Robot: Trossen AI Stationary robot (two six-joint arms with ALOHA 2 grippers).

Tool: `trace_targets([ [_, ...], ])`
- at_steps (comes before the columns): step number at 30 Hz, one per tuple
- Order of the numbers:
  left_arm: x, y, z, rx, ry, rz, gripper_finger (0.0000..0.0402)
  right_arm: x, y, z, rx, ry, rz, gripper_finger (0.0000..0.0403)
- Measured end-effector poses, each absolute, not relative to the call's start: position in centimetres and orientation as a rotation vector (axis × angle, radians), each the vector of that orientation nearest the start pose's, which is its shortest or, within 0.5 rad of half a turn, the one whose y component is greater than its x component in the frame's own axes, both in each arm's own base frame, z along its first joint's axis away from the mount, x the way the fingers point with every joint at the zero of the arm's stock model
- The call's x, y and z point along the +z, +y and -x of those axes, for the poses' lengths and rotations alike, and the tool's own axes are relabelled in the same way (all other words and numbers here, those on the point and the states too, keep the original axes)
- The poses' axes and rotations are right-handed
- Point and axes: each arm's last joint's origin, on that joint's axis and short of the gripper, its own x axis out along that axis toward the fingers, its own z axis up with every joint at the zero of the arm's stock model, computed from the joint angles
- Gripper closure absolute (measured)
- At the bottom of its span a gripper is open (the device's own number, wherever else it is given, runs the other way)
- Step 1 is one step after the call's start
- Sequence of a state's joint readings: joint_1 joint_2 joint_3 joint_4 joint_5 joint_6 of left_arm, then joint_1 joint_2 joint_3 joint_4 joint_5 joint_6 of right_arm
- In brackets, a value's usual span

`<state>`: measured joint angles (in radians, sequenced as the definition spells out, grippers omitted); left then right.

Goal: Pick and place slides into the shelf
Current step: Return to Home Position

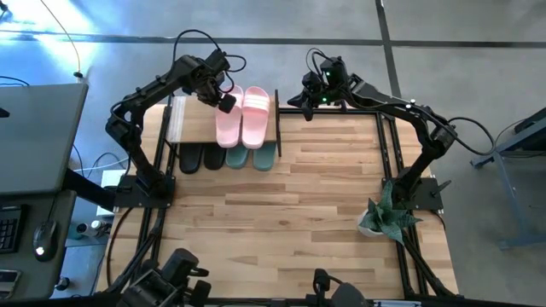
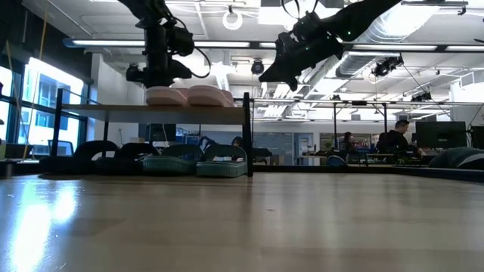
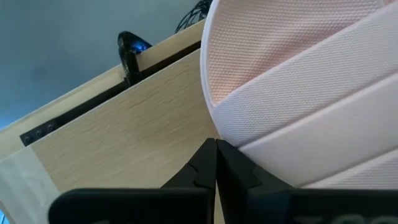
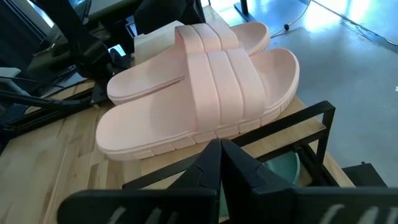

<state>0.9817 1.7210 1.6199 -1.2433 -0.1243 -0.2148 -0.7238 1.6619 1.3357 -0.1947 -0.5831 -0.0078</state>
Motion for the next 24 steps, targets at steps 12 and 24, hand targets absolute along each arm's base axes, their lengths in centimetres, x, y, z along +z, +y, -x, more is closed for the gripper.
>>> trace_targets([
  [12,30.5,27.6,-18.0,1.067,1.200,0.758,0.0395,29.9,-23.6,-29.1,-0.137,0.418,-0.311,0.0403],
  [24,32.2,26.6,-17.4,1.070,1.155,0.734,0.0372,29.9,-23.6,-29.1,-0.138,0.418,-0.312,0.0403],
])
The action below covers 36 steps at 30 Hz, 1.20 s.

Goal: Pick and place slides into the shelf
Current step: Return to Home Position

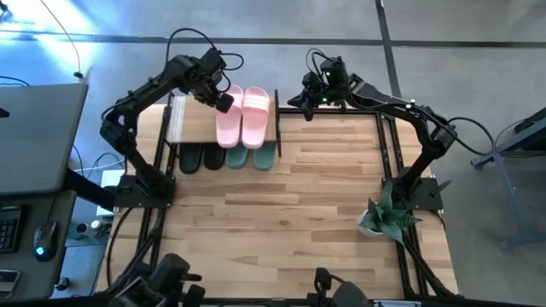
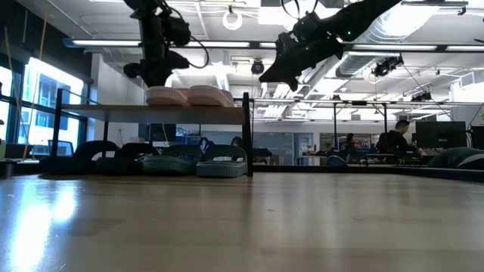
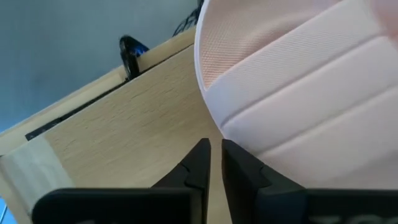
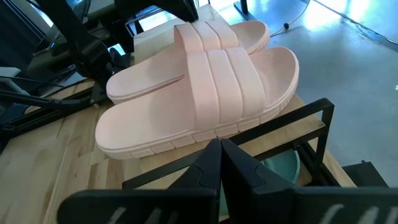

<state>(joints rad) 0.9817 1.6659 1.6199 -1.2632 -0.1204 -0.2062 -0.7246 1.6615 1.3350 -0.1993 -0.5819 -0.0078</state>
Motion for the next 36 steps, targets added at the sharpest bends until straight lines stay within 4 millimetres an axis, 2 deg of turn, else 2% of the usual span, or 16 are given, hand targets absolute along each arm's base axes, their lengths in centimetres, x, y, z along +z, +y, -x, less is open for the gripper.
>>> trace_targets([
  [8,35.1,24.7,-16.1,1.083,1.052,0.694,0.0372,29.9,-23.7,-29.0,-0.143,0.417,-0.324,0.0403],
  [14,37.7,22.8,-15.4,0.951,0.877,0.713,0.0374,30.1,-23.6,-28.8,-0.129,0.412,-0.374,0.0403],
  [17,39.4,21.7,-15.1,0.838,0.756,0.671,0.0380,31.3,-23.2,-27.9,-0.122,0.398,-0.369,0.0403],
  [21,41.7,20.3,-14.6,0.694,0.593,0.614,0.0391,34.4,-22.1,-25.2,-0.136,0.356,-0.351,0.0403],
  [26,44.0,17.9,-14.5,0.509,0.464,0.499,0.0400,38.5,-19.0,-20.6,-0.152,0.323,-0.318,0.0403],
  [29,44.6,16.0,-14.9,0.427,0.434,0.416,0.0397,39.8,-16.3,-18.2,-0.149,0.338,-0.293,0.0403],
  [33,44.1,12.8,-15.7,0.286,0.302,0.301,0.0397,39.3,-12.9,-15.7,-0.127,0.315,-0.290,0.0403],
  [36,42.2,10.6,-15.5,0.219,0.205,0.293,0.0397,37.9,-10.5,-13.8,-0.115,0.253,-0.333,0.0403],
])
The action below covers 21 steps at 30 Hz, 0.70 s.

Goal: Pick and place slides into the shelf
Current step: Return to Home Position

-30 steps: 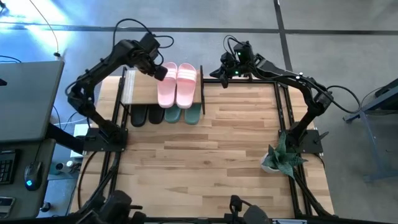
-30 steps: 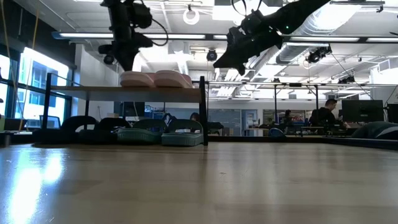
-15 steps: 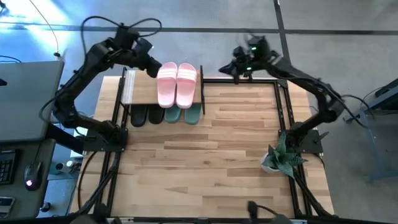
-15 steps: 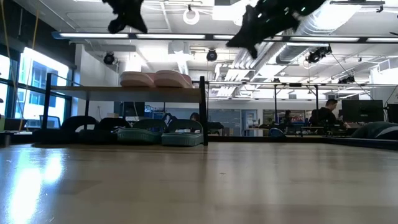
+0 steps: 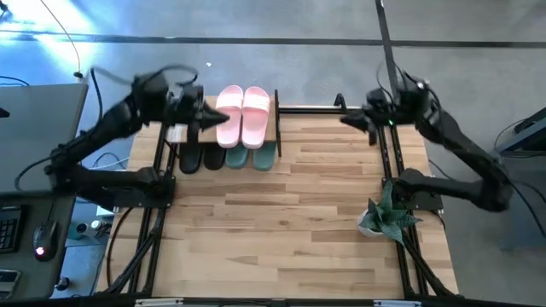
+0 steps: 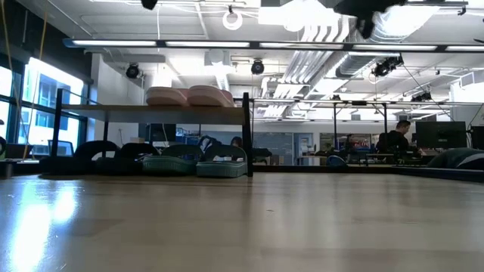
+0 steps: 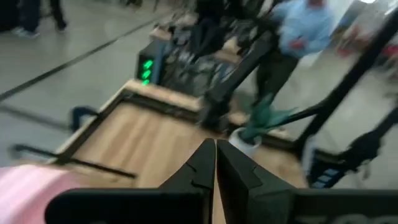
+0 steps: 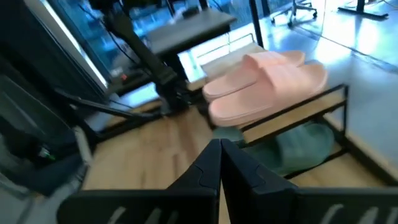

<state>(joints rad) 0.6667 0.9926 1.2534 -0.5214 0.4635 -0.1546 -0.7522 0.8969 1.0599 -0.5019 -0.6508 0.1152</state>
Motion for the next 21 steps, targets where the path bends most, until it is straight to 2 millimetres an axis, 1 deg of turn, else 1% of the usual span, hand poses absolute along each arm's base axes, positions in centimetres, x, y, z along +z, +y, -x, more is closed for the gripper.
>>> trace_targets([
  [3,39.6,8.7,-14.7,0.169,0.112,0.312,0.0397,35.4,-8.5,-12.3,-0.094,0.177,-0.407,0.0403],
  [5,38.2,7.8,-14.3,0.133,0.037,0.310,0.0397,34.0,-7.6,-11.8,-0.054,0.082,-0.446,0.0403],
  [8,36.8,6.9,-14.0,0.061,-0.052,0.305,0.0397,33.1,-6.8,-11.9,0.079,-0.122,-0.449,0.0403],
  [10,36.4,6.4,-13.3,0.046,-0.081,0.297,0.0397,32.6,-6.4,-11.8,0.143,-0.219,-0.447,0.0403],
  [13,36.2,5.9,-12.1,0.079,-0.114,0.284,0.0397,31.8,-6.2,-11.2,0.123,-0.306,-0.450,0.0403],
  [17,36.1,5.1,-10.6,0.119,-0.124,0.274,0.0397,30.9,-5.9,-10.4,0.055,-0.324,-0.459,0.0403],
  [21,36.1,4.0,-8.4,0.209,-0.141,0.256,0.0397,31.0,-5.3,-9.3,0.023,-0.342,-0.423,0.0403],
])
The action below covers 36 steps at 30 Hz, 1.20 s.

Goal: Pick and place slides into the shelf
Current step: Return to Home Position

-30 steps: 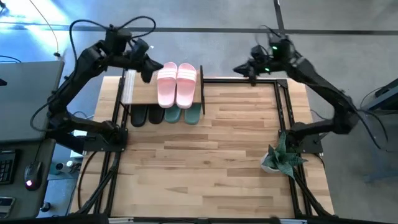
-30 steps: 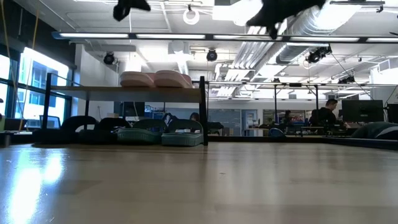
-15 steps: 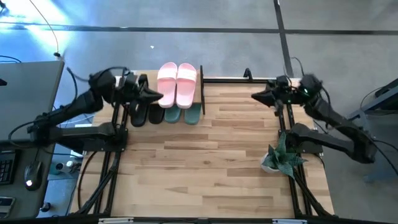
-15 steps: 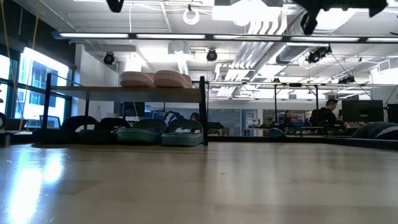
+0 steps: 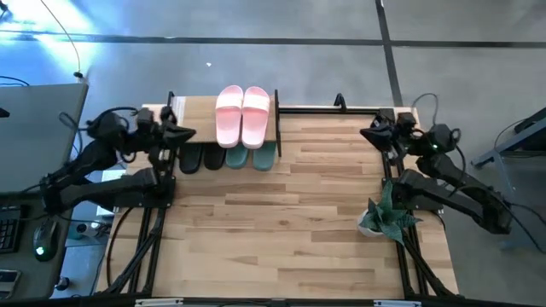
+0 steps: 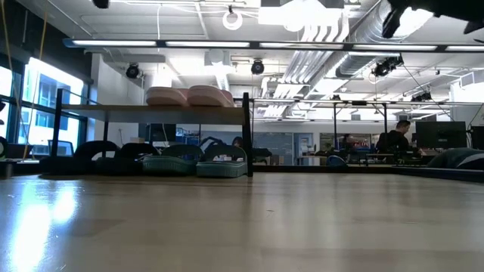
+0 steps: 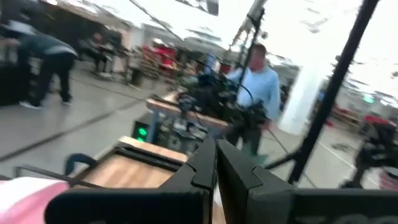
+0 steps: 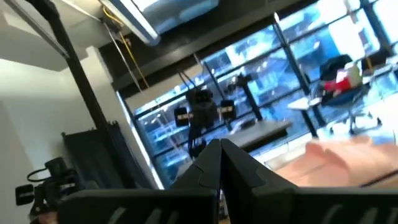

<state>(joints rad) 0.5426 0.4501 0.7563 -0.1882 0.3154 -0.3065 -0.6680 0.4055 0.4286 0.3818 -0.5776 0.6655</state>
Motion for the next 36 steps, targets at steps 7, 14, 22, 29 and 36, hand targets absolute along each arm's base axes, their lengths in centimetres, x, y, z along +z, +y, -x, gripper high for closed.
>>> trace_targets([
  [7,36.5,2.5,-5.8,0.223,-0.229,0.217,0.0397,30.9,-4.6,-7.1,-0.106,-0.383,-0.409,0.0403],
  [14,36.6,2.3,-5.5,0.198,-0.245,0.250,0.0396,31.6,-4.6,-7.2,0.012,-0.409,-0.483,0.0403],
  [22,35.8,2.4,-6.0,0.098,-0.327,0.288,0.0396,32.3,-3.1,-7.4,0.082,-0.504,-0.421,0.0403],
  [29,32.9,3.0,-7.3,0.055,-0.344,0.376,0.0400,31.7,-2.0,-8.4,0.065,-0.469,-0.430,0.0403],
  [36,32.6,2.0,-6.5,0.024,-0.321,0.358,0.0401,30.7,-0.9,-9.1,0.007,-0.376,-0.458,0.0403],
])
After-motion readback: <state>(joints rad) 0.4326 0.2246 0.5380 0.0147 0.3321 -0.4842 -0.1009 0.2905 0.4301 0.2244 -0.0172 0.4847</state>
